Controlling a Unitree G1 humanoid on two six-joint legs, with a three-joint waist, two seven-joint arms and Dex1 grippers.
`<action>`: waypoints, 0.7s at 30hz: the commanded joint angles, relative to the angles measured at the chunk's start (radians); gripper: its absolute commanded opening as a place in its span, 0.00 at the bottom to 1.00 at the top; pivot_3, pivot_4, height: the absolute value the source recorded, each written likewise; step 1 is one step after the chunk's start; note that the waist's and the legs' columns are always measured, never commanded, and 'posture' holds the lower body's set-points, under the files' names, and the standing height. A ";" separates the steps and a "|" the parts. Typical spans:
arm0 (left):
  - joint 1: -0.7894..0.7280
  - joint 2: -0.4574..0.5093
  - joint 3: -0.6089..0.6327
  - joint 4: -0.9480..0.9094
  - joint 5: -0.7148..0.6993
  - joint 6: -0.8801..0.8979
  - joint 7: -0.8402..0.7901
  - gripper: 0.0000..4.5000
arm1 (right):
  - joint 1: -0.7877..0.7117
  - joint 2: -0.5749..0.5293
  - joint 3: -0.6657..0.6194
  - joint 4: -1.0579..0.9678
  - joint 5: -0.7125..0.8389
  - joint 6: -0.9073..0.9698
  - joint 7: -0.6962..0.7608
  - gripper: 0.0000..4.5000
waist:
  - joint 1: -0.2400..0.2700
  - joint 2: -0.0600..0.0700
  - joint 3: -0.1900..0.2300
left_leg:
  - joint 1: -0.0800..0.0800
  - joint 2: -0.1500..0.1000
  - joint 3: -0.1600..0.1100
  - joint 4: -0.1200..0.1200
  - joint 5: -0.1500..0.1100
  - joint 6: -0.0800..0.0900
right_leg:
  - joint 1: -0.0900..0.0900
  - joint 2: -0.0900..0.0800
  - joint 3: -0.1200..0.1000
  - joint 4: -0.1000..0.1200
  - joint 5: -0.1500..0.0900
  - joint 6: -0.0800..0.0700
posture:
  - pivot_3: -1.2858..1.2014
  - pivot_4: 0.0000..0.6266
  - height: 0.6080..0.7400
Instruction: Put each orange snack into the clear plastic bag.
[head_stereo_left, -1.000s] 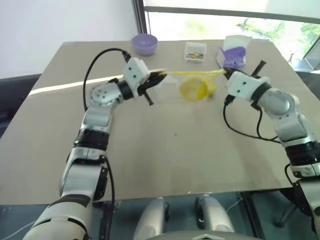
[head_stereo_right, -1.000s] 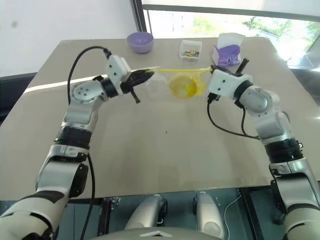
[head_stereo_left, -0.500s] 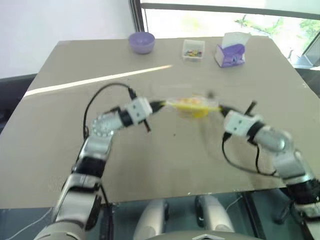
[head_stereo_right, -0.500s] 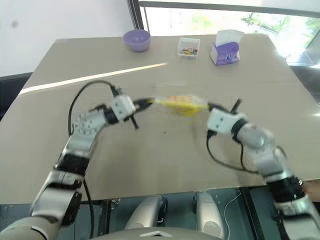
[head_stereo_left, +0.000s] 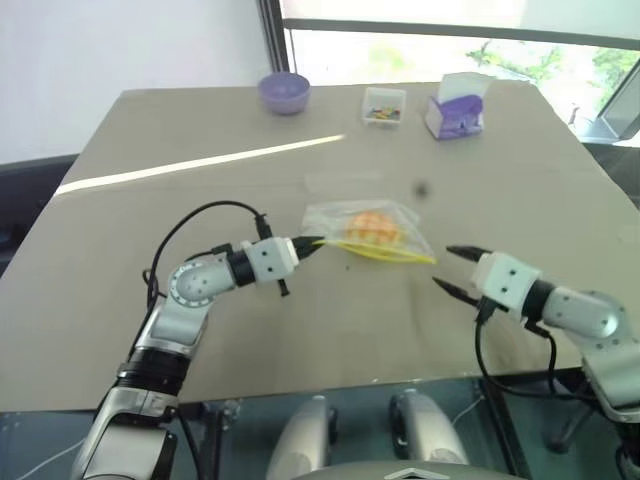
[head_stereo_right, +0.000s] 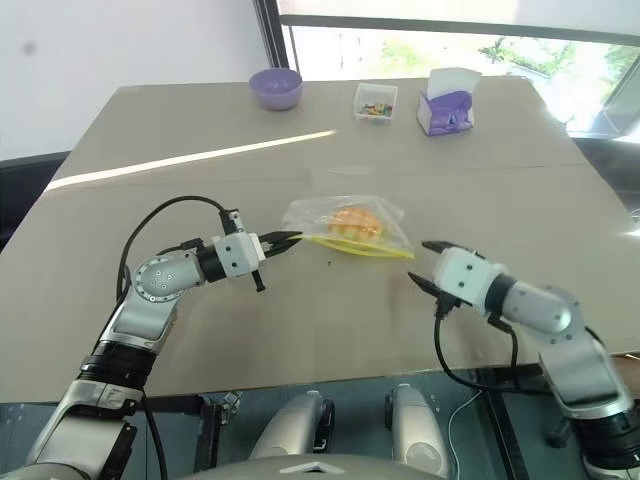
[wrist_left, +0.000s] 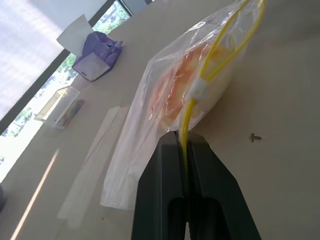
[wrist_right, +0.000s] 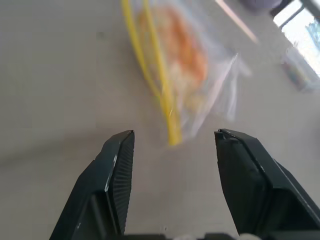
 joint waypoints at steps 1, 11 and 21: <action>-0.010 0.009 0.007 -0.031 0.006 -0.044 0.015 0.00 | -0.143 0.036 0.082 -0.045 -0.021 0.023 -0.005 0.62 | -0.001 0.000 0.000 | 0.000 0.000 0.000 0.000 0.000 0.000 | 0.000 0.000 0.000 0.000 0.000 0.000 | 0.52 0.24 1.00; -0.013 -0.010 0.011 -0.043 -0.032 0.000 0.026 0.00 | -0.407 0.191 0.337 0.215 -0.202 -0.115 -0.009 0.33 | 0.009 0.000 0.000 | -0.004 -0.003 -0.003 0.000 0.000 0.000 | -0.002 -0.004 -0.003 -0.001 0.000 0.000 | 0.52 0.24 1.00; -0.008 -0.003 0.019 -0.121 -0.086 0.111 0.018 0.00 | -0.464 0.270 0.405 0.295 -0.258 -0.194 0.002 0.33 | 0.006 0.000 0.000 | -0.004 -0.003 -0.003 -0.002 0.000 0.000 | -0.004 -0.003 -0.003 -0.002 0.000 0.000 | 0.52 0.24 1.00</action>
